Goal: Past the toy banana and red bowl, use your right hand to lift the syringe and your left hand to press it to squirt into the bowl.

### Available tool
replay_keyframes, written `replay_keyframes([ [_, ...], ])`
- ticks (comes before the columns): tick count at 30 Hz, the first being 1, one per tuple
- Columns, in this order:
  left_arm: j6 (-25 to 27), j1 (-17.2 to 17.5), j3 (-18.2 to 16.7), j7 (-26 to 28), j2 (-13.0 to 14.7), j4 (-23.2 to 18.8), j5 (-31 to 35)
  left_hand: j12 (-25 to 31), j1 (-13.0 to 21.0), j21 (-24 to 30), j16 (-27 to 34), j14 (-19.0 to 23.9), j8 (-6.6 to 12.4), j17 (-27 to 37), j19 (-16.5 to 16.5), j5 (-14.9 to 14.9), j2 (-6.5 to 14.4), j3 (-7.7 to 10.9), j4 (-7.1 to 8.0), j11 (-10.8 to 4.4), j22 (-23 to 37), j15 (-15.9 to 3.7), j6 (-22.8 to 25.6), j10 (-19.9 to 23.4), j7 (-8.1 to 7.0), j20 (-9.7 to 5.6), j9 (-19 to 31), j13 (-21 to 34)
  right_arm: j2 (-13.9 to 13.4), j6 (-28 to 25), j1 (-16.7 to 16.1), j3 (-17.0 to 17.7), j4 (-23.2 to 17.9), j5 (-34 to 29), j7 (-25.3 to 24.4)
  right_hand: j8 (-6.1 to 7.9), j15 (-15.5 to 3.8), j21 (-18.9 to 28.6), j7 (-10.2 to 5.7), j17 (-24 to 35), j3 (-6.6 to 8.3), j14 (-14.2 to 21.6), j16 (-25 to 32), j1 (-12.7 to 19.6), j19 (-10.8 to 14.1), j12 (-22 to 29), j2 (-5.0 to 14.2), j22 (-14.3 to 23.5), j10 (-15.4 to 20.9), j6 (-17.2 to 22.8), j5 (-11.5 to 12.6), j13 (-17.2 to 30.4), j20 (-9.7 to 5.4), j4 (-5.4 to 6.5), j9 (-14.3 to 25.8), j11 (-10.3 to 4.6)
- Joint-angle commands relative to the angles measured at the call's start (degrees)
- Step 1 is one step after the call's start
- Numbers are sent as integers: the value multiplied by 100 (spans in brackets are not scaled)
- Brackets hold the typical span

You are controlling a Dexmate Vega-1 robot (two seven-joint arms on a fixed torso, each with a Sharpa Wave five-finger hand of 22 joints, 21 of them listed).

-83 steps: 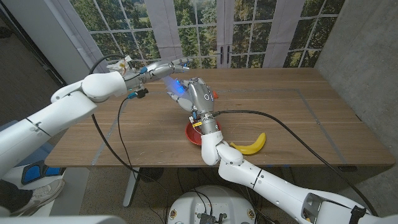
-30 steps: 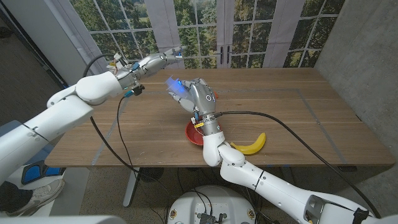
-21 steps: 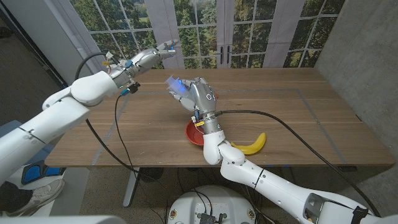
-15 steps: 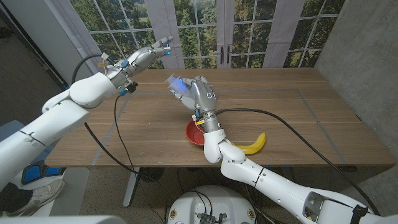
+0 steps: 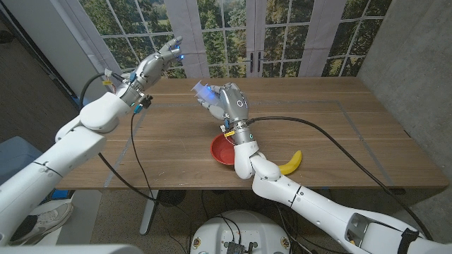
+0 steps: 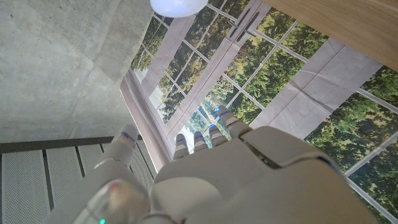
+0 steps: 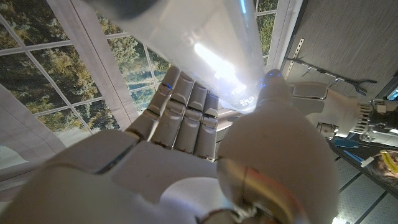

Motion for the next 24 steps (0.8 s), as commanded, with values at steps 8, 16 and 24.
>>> replay_keyframes([
  [8,-586,217,-89,112,-661,485,-638,49,110,44,44,89,35,3,141,19,243,37,-109,6,31,-177,121,81,-13,-10,19,18,-32,-646,162,108,-48,11,407,20,-583,61,-1024,32,29,125,-51,776,-24,-45,785,3,908,1024,29,41,-903,46,27,-884],
  [16,-559,175,-74,70,-726,600,-799,39,139,35,27,83,20,2,154,14,246,53,-147,4,32,-184,128,84,-41,-33,19,18,-27,-908,258,135,66,8,413,19,-595,60,-1017,45,32,135,-57,793,-44,-64,786,-1,901,1033,29,49,-902,42,29,-883],
  [24,-596,158,-72,-30,-785,677,-996,38,164,30,20,95,17,1,173,8,247,66,-183,18,34,-197,159,105,-27,-58,19,17,-86,-996,363,129,168,4,366,11,-586,66,-1021,51,28,129,-73,792,-47,-84,783,-4,892,1025,26,53,-896,47,31,-881],
])
